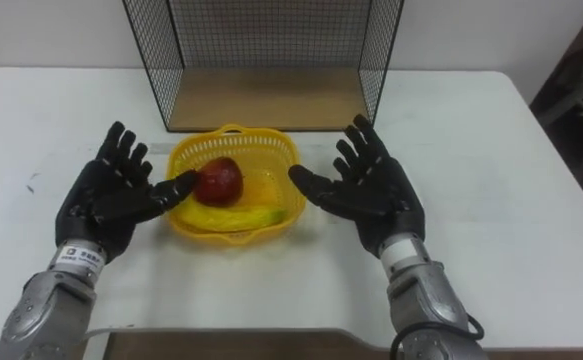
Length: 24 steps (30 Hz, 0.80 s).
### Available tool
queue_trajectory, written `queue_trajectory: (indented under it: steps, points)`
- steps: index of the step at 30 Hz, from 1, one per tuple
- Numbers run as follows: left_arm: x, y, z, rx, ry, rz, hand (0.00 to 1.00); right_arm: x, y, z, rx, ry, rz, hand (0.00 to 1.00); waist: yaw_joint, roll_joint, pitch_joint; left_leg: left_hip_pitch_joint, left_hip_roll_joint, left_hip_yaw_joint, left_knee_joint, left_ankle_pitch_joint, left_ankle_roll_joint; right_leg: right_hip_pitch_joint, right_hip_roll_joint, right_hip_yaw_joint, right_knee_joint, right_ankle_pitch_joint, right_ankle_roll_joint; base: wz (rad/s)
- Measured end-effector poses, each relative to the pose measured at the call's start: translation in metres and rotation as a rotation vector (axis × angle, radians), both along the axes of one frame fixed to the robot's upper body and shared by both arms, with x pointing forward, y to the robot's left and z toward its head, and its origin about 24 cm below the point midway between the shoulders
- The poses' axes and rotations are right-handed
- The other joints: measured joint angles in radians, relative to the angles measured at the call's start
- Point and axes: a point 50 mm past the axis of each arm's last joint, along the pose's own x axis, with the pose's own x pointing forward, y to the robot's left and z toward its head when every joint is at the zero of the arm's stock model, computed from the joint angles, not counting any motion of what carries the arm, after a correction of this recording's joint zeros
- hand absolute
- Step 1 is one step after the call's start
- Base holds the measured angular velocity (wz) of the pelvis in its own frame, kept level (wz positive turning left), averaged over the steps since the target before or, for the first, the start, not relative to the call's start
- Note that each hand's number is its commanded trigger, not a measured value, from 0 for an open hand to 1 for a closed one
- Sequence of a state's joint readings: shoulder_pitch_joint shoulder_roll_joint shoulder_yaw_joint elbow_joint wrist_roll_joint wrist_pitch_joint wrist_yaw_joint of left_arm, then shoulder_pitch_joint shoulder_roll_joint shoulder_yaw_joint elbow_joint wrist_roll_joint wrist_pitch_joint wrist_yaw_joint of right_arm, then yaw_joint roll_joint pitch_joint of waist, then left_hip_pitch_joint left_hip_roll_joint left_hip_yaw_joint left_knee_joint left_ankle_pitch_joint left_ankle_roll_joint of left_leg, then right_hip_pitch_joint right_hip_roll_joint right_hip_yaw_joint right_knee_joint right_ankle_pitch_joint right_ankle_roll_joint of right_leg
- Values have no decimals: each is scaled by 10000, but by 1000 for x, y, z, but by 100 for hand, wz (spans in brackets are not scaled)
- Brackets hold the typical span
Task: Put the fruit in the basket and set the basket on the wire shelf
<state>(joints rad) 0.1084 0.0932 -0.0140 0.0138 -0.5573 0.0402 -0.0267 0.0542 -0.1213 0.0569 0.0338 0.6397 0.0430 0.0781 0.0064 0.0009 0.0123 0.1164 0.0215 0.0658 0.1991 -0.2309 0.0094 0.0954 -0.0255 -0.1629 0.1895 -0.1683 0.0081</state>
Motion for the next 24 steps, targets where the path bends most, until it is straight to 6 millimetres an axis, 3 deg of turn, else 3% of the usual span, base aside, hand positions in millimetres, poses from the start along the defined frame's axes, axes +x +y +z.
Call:
queue_trajectory:
  steps: [24]
  points:
    - [-5, -6, -21, -107, 924, -212, 0, 0, 6, -2, 76, -16, 259, 0, 16, 4, -1, -115, 30, 152, 0, 2, -3, -250, 24, 118, 154, 13, -21, -1]
